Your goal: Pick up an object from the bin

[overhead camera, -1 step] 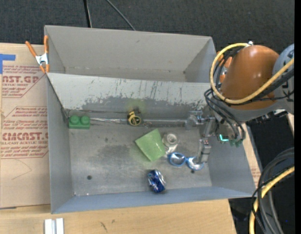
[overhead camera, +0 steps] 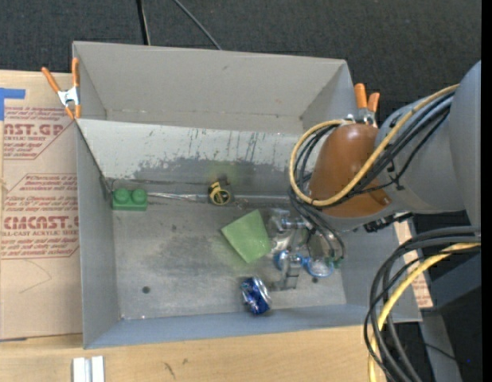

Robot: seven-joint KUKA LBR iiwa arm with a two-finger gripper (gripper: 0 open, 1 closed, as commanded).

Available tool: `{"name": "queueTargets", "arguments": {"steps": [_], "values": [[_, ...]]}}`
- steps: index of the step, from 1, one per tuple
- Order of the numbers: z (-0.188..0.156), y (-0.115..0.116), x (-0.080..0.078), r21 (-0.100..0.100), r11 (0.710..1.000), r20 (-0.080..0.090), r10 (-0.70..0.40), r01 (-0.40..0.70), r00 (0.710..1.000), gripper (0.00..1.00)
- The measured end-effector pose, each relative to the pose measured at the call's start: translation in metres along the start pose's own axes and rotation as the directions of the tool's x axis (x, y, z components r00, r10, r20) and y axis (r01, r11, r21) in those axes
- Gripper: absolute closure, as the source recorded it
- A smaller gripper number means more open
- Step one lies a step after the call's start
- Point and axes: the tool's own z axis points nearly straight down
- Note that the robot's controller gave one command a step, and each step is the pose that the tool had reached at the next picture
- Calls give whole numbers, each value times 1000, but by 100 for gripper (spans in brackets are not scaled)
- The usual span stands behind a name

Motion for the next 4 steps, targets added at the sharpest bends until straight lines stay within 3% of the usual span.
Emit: {"name": "queueTargets", "arguments": {"steps": [1,2,3,4], "values": [[9,-85,-1,3,999,8,32,-32,999,0],[4,-81,-6,3,1000,23,27,-27,999,100],[-118,-98,5,3,1000,15,30,-30,999,100],[-182,-89,1,8,770,8,-638,638,770,100]]}}
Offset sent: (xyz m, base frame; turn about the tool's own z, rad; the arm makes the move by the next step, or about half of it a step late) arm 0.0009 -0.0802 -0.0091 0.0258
